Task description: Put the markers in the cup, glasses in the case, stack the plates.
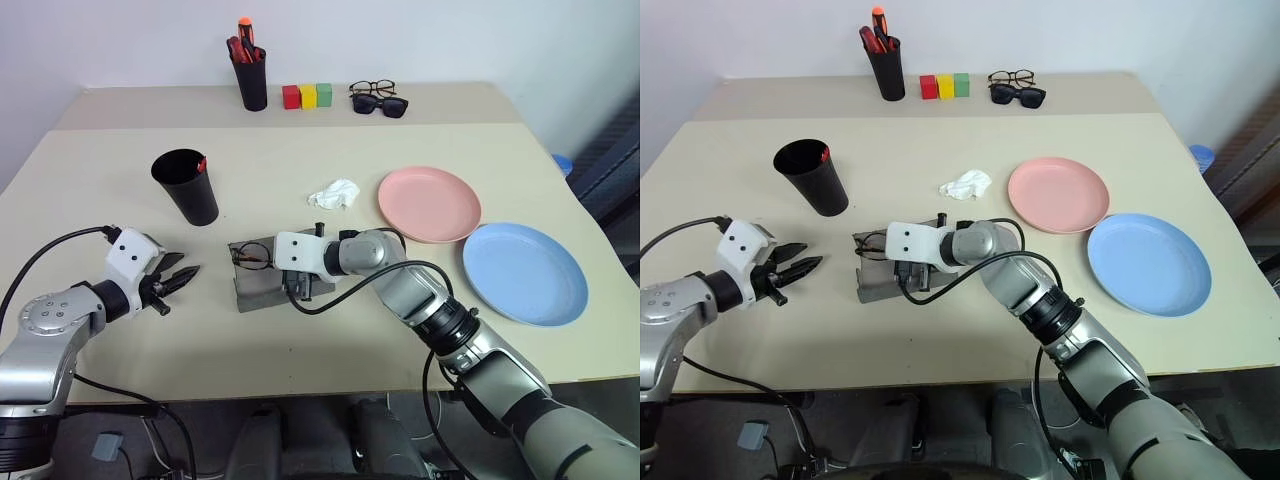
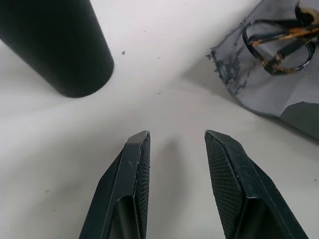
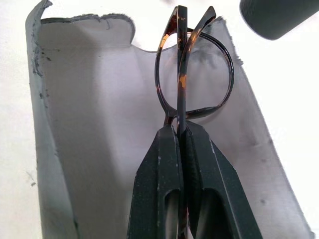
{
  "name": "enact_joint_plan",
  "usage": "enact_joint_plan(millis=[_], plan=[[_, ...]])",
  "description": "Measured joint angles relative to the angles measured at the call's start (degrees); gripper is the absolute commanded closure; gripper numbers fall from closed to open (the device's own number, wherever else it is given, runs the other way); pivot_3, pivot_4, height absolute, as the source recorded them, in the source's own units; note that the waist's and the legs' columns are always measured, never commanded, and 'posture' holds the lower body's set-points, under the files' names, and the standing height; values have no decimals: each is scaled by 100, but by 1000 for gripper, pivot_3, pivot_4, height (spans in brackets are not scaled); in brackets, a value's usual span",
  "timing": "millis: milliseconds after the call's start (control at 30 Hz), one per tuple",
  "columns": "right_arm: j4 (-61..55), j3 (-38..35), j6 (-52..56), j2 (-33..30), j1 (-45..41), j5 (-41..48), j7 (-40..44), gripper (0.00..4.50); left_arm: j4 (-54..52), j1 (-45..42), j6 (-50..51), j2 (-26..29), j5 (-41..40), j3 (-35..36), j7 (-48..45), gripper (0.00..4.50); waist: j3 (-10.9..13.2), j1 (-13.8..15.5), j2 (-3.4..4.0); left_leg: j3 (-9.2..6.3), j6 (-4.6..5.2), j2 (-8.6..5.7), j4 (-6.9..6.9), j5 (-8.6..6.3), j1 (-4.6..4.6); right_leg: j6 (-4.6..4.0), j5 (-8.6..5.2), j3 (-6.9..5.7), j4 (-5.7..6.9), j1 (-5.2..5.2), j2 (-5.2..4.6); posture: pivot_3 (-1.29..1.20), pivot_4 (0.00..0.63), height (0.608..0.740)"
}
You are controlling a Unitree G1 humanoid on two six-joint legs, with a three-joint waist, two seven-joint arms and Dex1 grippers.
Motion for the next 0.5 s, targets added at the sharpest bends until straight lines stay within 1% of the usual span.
enact_joint_plan(millis=[67, 167, 267, 367, 433, 500], plan=[[-23, -87, 30, 10, 0, 137, 137, 4472, 0, 1, 0, -3, 0, -2, 3, 2750, 0, 2, 0, 0, 0, 0, 0, 0, 0, 0, 0, 0, 0, 0, -1, 0, 150, 740], [-313, -597, 476, 117, -15, 873, 529, 4472, 0, 4, -1, -3, -1, -1, 7, 2750, 0, 4, 0, -1, 0, 2, 0, 0, -1, 0, 0, 0, 0, 1, -1, 0, 150, 740], [-806, -1199, 1409, 166, -168, 1871, 997, 4472, 0, 9, 0, -3, -11, 1, 2, 2750, 0, 5, 0, -3, 0, 3, -1, 0, 0, 0, 0, 0, 0, 2, -1, 0, 150, 740], [-1050, -1538, 2177, 77, -216, 2647, 1374, 4472, 1, 10, 0, -2, -18, 4, -10, 2750, 0, 12, 0, -4, 1, 2, 0, 0, 0, 0, 0, 0, -1, 4, -4, 0, 150, 740], [-1049, -1661, 2642, 90, -214, 3032, 1450, 4472, 1, 8, 1, -2, -24, 4, -38, 2750, 0, 9, 0, -4, 1, 1, 0, 0, 0, 0, 0, 0, -1, 3, -5, 0, 150, 740], [-1014, -1877, 3285, 254, -214, 3503, 1406, 4472, 1, -1, 7, -3, -57, 2, -60, 2750, 0, 4, 0, -4, 1, 3, -2, 0, 0, 0, 0, 0, -1, 1, -4, 0, 150, 740]])
